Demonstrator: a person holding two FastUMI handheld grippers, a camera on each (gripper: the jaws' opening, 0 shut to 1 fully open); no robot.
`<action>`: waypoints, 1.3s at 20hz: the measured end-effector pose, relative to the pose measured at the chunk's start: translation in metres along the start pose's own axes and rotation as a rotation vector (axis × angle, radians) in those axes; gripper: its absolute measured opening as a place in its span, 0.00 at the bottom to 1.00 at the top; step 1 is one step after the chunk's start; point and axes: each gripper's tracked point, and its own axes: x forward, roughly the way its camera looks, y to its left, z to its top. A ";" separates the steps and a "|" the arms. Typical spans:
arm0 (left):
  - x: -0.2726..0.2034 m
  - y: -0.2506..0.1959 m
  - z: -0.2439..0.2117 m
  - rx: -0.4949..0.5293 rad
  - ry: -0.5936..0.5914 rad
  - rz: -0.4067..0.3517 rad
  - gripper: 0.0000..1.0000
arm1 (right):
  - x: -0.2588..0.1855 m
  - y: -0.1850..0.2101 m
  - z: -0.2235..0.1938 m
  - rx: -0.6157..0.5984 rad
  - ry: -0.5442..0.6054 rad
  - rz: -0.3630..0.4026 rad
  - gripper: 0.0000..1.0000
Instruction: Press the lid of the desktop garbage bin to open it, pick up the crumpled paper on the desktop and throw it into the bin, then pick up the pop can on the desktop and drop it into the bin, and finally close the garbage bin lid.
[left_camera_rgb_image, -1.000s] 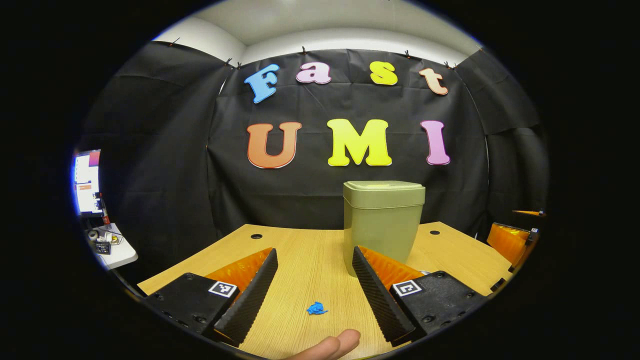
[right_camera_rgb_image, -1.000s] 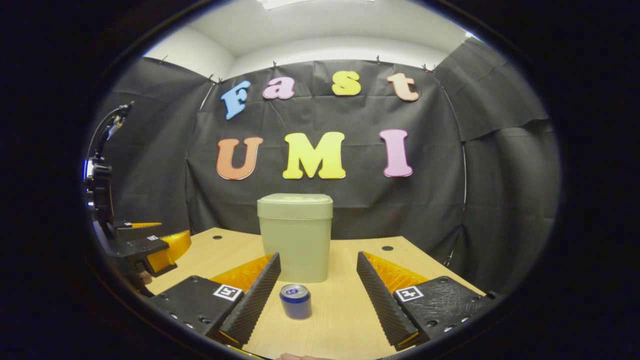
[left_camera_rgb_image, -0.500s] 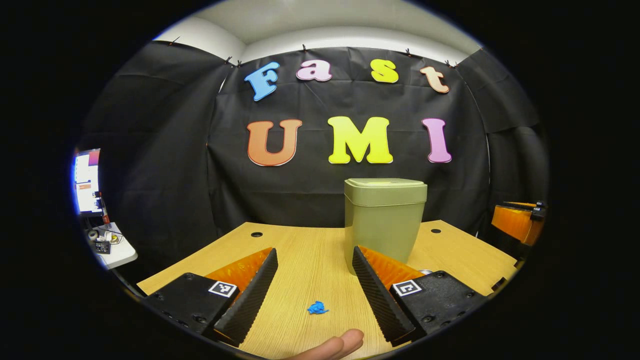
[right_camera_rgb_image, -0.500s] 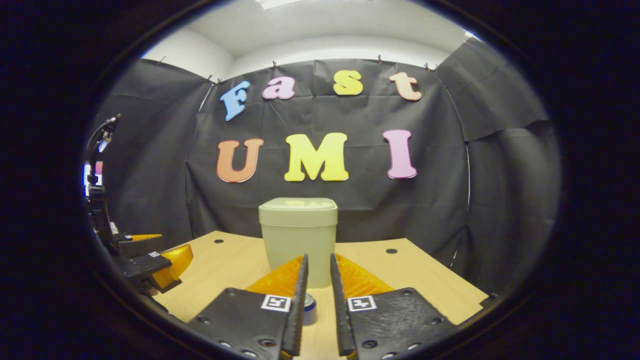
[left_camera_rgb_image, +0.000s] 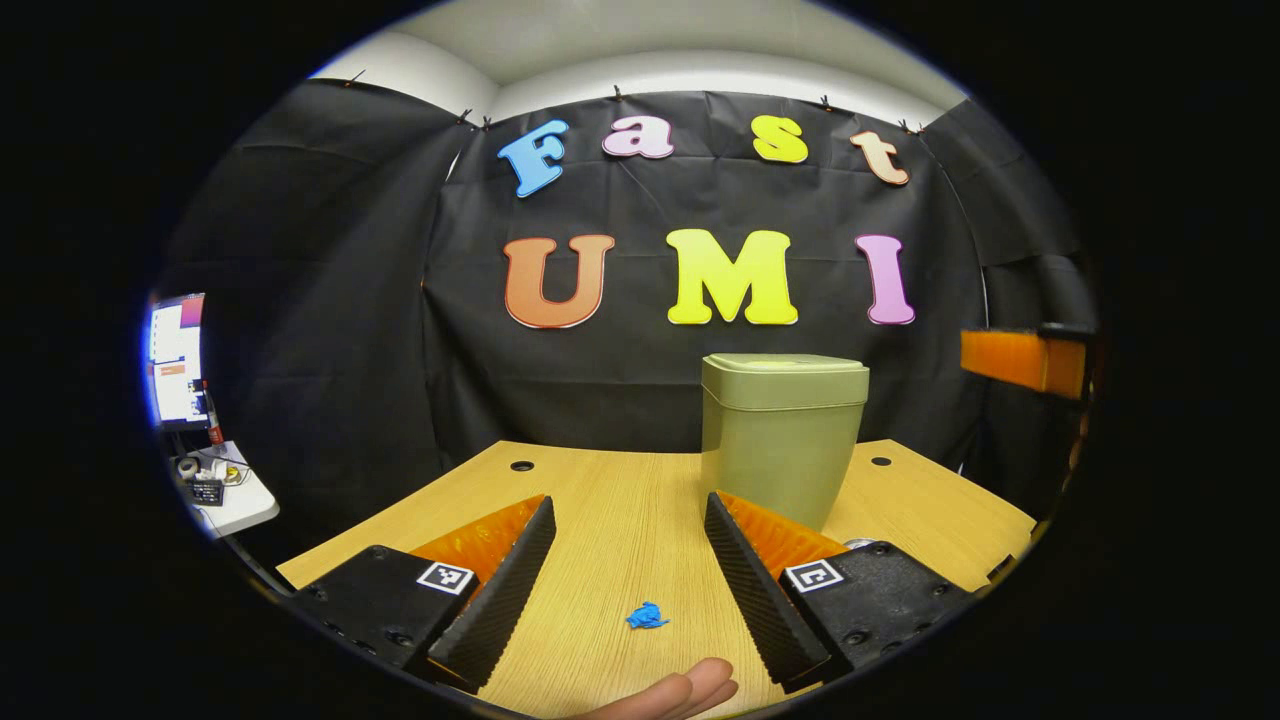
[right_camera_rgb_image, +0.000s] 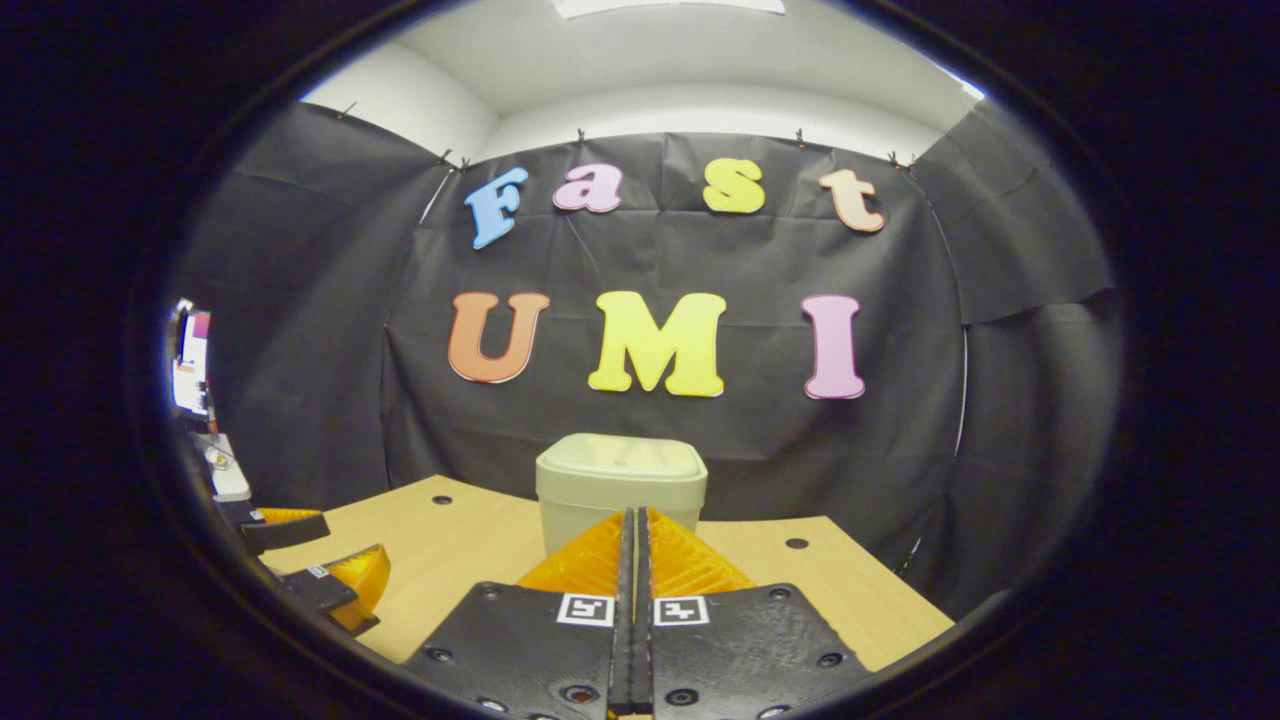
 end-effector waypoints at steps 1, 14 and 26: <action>0.001 0.000 0.000 -0.001 0.000 -0.001 0.97 | 0.013 0.006 0.008 -0.005 -0.006 0.024 0.05; 0.009 0.011 -0.002 -0.012 -0.001 -0.003 0.97 | 0.175 0.011 -0.011 0.089 0.172 -0.023 0.00; 0.016 0.008 -0.013 -0.018 0.025 -0.007 0.97 | 0.201 0.002 -0.041 0.052 0.260 -0.042 0.00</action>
